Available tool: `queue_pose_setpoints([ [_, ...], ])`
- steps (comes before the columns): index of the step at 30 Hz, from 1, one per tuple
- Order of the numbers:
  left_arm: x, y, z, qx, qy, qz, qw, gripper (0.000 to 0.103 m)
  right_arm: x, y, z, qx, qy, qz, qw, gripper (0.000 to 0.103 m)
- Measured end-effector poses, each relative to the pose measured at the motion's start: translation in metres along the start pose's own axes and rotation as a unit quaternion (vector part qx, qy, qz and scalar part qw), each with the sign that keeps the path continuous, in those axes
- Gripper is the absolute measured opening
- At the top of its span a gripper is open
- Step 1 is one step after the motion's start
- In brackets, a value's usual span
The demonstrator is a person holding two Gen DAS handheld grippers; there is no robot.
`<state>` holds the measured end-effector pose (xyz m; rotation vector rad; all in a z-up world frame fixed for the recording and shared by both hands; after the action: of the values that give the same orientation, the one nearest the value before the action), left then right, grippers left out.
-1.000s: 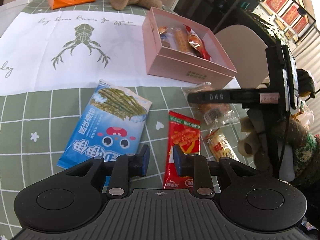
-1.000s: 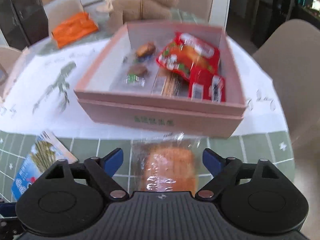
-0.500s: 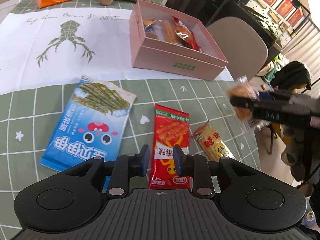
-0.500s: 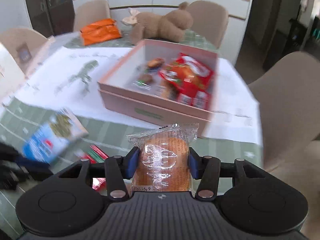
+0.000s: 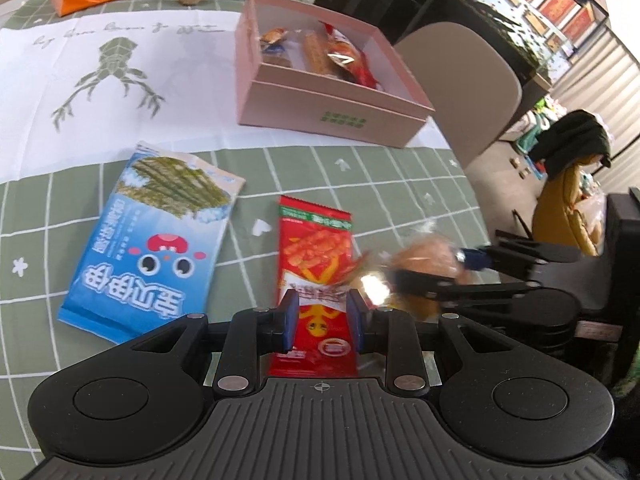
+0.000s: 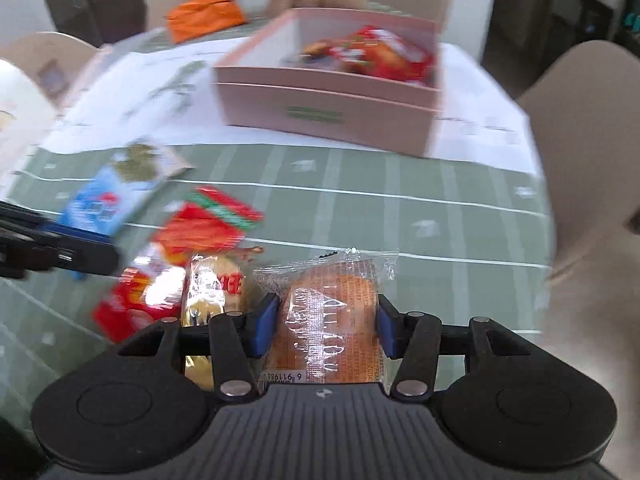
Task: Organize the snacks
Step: 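Carry the bread roll with the right tool while the left grasps the rice cracker packet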
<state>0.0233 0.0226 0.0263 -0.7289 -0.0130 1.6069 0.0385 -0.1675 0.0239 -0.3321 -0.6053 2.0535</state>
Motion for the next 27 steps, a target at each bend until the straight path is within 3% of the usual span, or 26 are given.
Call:
queue_pose_setpoints([
  [6,-0.017,0.004,-0.015,0.046,0.044,0.015,0.9979,0.029,0.008,-0.003,0.001,-0.008,0.028,0.023,0.999,0.050],
  [12,-0.049,0.005,-0.046,0.077,0.015,-0.039,0.9962,0.029,-0.012,0.007,0.009,-0.009,0.042,0.011,0.999,0.061],
  [13,-0.053,0.006,-0.053,0.083,0.005,-0.049,0.9953,0.031,-0.013,0.009,0.010,-0.011,0.044,0.010,0.999,0.062],
  [14,-0.056,0.007,-0.059,0.087,0.002,-0.056,0.9946,0.040,-0.015,0.012,0.012,-0.014,0.046,0.007,0.999,0.062],
  [15,-0.059,0.008,-0.064,0.093,0.002,-0.059,0.9939,0.041,-0.018,0.014,0.014,-0.017,0.047,0.003,0.999,0.062],
  [23,-0.072,0.009,-0.070,0.076,-0.011,-0.112,0.9907,0.042,-0.045,0.031,0.016,-0.016,0.043,-0.077,0.996,0.066],
  [27,-0.055,0.006,-0.053,0.040,-0.053,-0.123,0.9901,0.041,-0.044,0.033,0.016,-0.015,0.044,-0.084,0.995,0.067],
])
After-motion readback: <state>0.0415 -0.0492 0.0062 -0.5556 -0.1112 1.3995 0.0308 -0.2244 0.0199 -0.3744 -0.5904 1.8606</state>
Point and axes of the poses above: each gripper's, at about its wrist camera, not at the fingertips, and z roughly against the way its jaws point, x to its left, y to its underside, the point moved 4 cm from there along -z, roughly the way its jaws point, and after that the axes turned 7 degrees about z, right-handed, at the moved point
